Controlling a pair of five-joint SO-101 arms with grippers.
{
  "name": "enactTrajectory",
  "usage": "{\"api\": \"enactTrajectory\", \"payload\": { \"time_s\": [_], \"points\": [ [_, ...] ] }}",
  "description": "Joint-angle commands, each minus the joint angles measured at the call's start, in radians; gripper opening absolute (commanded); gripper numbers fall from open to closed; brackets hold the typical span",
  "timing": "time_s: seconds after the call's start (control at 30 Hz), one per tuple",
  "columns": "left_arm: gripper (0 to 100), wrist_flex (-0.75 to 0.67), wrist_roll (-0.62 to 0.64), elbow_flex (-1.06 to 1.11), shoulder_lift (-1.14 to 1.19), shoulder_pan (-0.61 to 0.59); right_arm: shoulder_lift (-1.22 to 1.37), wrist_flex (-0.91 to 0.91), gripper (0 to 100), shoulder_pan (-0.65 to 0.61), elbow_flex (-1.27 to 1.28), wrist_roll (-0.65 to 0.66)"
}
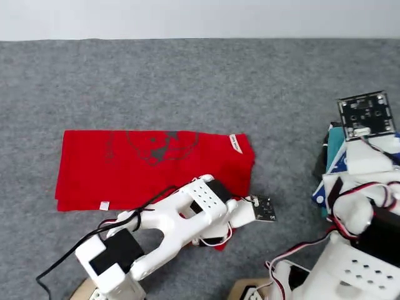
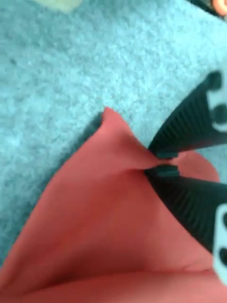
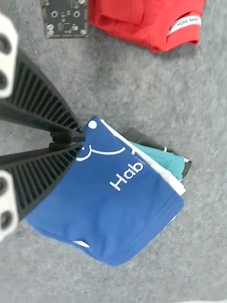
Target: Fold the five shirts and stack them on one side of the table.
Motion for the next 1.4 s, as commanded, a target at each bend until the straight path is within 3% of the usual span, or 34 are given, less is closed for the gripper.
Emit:
{"api": "enactTrajectory", "payload": {
  "time_s": [0.0,0.33,0.73,1.0,1.37],
  "points": [
    [0,0.054,0.009,-0.079,-0.049,-0.003,-0.01,-0.016,1.0,0.021,-0.005,0.046],
    [0,0.129,0.002,-0.303,-0.061,-0.109,-0.01,-0.015,1.0,0.021,-0.008,0.048],
    [1,0.127,-0.086,-0.605,0.262,-0.255,-0.01,-0.005,1.0,0.021,-0.008,0.048],
    [10,0.236,-0.097,-0.82,0.393,-0.27,-0.01,-0.005,1.0,0.021,-0.008,0.048],
    [11,0.21,-0.193,-0.908,0.459,-0.321,-0.01,-0.005,1.0,0.021,-0.008,0.054]
  ]
}}
